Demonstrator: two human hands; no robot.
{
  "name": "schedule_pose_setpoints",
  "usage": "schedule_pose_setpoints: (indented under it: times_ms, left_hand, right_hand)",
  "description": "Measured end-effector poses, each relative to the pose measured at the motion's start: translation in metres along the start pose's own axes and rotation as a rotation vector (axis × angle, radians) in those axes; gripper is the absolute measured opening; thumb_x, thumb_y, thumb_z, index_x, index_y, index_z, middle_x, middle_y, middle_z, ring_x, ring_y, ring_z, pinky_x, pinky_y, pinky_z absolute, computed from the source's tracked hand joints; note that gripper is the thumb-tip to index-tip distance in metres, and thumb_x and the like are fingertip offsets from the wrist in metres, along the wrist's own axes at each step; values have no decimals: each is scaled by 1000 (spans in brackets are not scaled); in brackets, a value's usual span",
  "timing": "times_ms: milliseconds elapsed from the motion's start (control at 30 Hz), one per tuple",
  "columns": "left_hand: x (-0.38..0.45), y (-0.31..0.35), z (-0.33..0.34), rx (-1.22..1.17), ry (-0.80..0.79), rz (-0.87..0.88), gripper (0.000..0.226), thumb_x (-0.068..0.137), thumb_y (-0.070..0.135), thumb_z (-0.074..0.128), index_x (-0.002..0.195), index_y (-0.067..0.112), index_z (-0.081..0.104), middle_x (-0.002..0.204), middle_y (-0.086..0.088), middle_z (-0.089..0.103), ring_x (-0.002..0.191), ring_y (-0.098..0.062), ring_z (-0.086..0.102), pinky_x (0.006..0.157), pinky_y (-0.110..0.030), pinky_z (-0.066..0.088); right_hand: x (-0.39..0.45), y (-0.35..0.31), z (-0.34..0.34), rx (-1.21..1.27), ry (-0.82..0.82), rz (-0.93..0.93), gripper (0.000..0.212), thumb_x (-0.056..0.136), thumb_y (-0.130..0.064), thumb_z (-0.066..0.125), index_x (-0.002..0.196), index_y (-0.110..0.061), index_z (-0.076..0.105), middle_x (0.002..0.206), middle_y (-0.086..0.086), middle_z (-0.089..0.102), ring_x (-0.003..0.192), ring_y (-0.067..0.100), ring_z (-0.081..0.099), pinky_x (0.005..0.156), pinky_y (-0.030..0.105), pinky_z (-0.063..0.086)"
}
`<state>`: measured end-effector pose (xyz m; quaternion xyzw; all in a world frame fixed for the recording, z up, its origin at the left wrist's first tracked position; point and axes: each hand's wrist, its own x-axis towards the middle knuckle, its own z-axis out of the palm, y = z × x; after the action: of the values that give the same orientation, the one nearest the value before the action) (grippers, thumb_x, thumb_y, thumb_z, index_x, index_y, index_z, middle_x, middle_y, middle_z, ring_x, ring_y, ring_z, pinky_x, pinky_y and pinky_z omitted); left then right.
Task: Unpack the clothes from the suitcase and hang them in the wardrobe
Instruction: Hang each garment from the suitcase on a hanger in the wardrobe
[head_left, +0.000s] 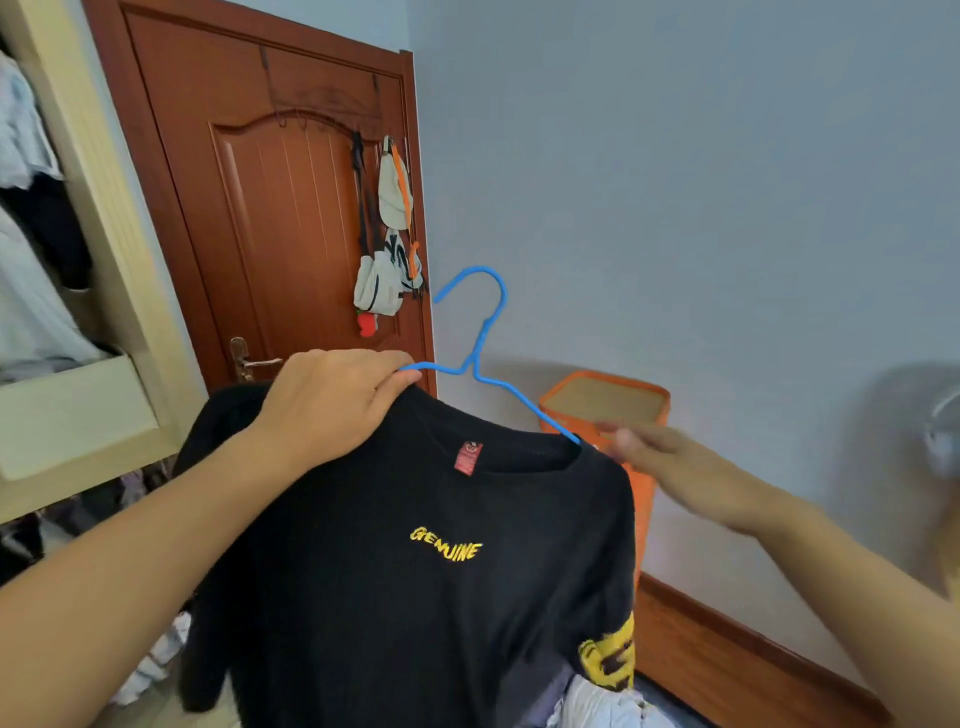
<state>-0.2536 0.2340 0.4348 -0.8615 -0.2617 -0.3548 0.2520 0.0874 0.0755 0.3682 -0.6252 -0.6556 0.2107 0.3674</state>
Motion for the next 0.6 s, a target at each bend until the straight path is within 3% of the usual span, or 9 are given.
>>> schedule_pose_setpoints:
  times_ms: [67,133,200,267,400,533,600]
  left_hand:
    - [3,3,2,-3,-36,-4,59,102,57,26,122,25,71,86,7,75,67,-14,68,53,-34,55]
    - [-1,-1,0,-12,-48,-12,61,102,58,25,126,26,70,89,7,76,70,-13,69,56,-35,56]
    - [-7,-5,-4,-24,-27,-22,60,103,57,27,126,23,71,88,6,76,69,-12,69,55,-33,56]
    - [-10,-6,-10,-37,-17,-36,60,103,55,28,126,21,71,87,6,76,68,-12,69,54,-31,55]
    - [-12,5,-14,-39,-68,-47,61,103,59,22,126,26,68,93,7,76,76,-12,70,61,-37,58]
    - [-50,-34,-12,13,-165,-273,56,104,59,22,145,29,47,119,6,64,104,-15,63,79,-41,57]
    - [-82,-57,-2,-168,-190,-551,53,105,56,33,150,30,37,132,4,56,118,-16,57,95,-45,52]
  right_hand:
    - [3,8,31,-103,36,-60,21,106,-32,46,111,-33,66,107,-12,70,103,5,63,93,32,47]
    - [6,13,46,-143,203,-53,24,105,-24,48,90,-34,63,86,-6,66,85,11,60,81,37,47]
    - [11,5,52,-155,282,-91,24,105,-32,45,87,-29,61,81,-2,64,81,16,59,80,41,48]
    - [18,-15,56,-240,305,-195,42,102,-50,36,95,-18,62,81,0,64,80,20,60,78,45,47]
    - [35,-51,65,-365,301,-330,33,105,-37,36,90,-14,55,65,-7,52,61,12,51,64,39,41]
    - [49,-47,43,-433,443,-331,49,102,-53,26,89,-19,59,72,-1,62,68,26,59,64,42,46]
    - [53,-45,25,-384,495,-325,35,104,-40,38,89,-18,62,69,-2,61,66,22,58,60,36,40]
